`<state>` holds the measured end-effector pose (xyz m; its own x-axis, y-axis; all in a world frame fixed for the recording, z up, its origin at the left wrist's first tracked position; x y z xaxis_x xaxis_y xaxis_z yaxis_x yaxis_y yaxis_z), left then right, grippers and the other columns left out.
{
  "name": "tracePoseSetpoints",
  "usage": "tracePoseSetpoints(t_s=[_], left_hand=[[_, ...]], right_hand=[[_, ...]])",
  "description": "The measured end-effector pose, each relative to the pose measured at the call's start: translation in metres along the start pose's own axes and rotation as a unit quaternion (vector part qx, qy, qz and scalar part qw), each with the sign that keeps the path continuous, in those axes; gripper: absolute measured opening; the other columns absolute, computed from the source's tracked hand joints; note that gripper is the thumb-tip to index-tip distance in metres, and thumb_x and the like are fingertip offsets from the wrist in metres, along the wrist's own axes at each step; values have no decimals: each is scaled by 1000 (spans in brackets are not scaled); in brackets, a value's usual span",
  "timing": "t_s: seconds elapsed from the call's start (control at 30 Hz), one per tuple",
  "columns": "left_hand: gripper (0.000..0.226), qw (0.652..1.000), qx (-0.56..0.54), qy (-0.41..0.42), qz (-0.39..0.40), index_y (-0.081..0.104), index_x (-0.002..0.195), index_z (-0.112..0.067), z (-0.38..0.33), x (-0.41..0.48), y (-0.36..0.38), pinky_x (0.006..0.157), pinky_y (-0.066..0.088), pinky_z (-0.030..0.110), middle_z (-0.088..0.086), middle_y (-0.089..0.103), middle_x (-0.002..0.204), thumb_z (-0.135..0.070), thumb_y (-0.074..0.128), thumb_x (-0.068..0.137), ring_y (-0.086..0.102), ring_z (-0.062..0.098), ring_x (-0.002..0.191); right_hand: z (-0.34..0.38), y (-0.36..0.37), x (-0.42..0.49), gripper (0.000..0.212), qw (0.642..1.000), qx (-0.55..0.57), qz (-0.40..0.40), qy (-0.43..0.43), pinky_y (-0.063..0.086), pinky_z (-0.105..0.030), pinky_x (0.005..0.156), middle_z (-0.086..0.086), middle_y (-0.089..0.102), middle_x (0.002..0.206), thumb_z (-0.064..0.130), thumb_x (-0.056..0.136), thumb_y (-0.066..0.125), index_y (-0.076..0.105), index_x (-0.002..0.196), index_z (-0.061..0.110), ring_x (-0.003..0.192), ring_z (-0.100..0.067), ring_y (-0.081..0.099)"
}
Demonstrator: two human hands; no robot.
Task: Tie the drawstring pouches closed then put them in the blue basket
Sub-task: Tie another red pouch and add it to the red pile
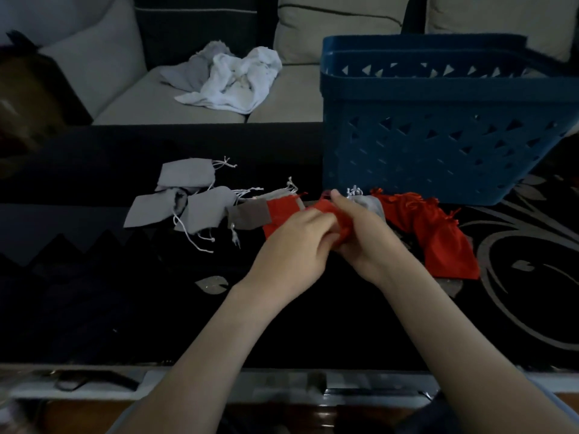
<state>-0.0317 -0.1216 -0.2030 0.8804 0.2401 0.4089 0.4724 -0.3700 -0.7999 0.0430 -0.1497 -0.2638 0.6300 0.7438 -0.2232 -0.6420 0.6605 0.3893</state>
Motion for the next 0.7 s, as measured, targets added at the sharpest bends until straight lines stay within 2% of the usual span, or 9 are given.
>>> tracePoseSetpoints(t_s=[0.07, 0.13, 0.23, 0.27, 0.33, 0.4, 0.47, 0.53, 0.7], left_hand=[[15, 998, -66, -1, 3, 64, 85, -15, -8, 1, 0, 79, 47, 35, -2, 62, 89, -25, 55, 91, 58, 15, 88], [23, 991, -123, -42, -38, 64, 76, -17, -5, 1, -8, 73, 45, 23, -6, 61, 80, -32, 58, 92, 57, 7, 78], [49, 971, -141, -180, -72, 58, 61, -14, 19, 0, -17, 61, 38, 17, -4, 58, 62, -47, 45, 95, 56, 9, 63], [58, 961, -131, -240, -41, 59, 59, -14, 30, -2, -14, 61, 39, 19, -2, 59, 59, -52, 37, 96, 57, 9, 60], [77, 932, -131, -335, 51, 65, 51, -16, 49, -9, 4, 72, 46, 26, 2, 65, 64, -61, 21, 95, 63, 16, 66], [84, 904, -176, -371, 122, 70, 53, -20, 52, -13, 23, 88, 48, 33, 5, 70, 78, -67, 12, 92, 65, 20, 80], [80, 877, -267, -379, 129, 73, 73, -18, 42, -10, 40, 95, 49, 39, 6, 72, 90, -70, 15, 89, 66, 20, 89], [70, 850, -362, -371, 97, 69, 92, -17, 27, -1, 50, 94, 51, 36, 4, 71, 96, -67, 21, 90, 66, 17, 93], [45, 766, -535, -356, 3, 67, 94, -20, 6, 22, 52, 68, 54, 21, -2, 73, 85, -44, 30, 102, 70, 7, 76]], right_hand=[[6, -4, -3, 26, 1000, -2, -1, -11, 50, -18, 50, 1, 64, 57, 9, 96, 49, 64, 75, 10, 57, -11, 63], [7, -12, -6, 17, 1000, -11, -17, -11, 54, -21, 59, -3, 72, 74, 6, 96, 48, 64, 101, 8, 71, -14, 69], [14, -26, -11, 21, 999, 9, -38, -30, 58, -26, 69, -6, 73, 86, 5, 96, 46, 65, 105, 12, 78, -14, 69], [18, -29, -14, 22, 998, 19, -38, -36, 57, -27, 74, -5, 73, 88, 5, 96, 45, 65, 103, 14, 79, -14, 68], [25, -34, -18, 23, 997, 44, -45, -48, 55, -28, 77, -5, 73, 87, 5, 96, 44, 64, 101, 15, 80, -15, 67], [31, -42, -22, 22, 994, 76, -54, -59, 56, -29, 77, -6, 72, 88, 5, 96, 44, 63, 105, 14, 80, -16, 68], [37, -48, -26, 23, 992, 93, -54, -66, 55, -33, 80, -9, 71, 92, 6, 96, 44, 61, 108, 13, 84, -19, 67], [41, -48, -31, 25, 993, 87, -29, -70, 54, -36, 84, -10, 71, 98, 8, 93, 47, 63, 112, 15, 90, -21, 67], [45, -48, -39, 36, 995, 70, 24, -63, 48, -38, 94, -12, 67, 115, 20, 83, 57, 61, 118, 15, 104, -24, 63]])
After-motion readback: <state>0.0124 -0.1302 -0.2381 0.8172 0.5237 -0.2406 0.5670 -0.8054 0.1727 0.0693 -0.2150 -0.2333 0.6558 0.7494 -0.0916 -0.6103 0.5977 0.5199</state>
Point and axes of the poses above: each hand's wrist, its own x-axis towards the middle knuckle, its own y-axis out of the palm, z = x × y, the point moved 10 cm from there along x, towards the middle knuckle
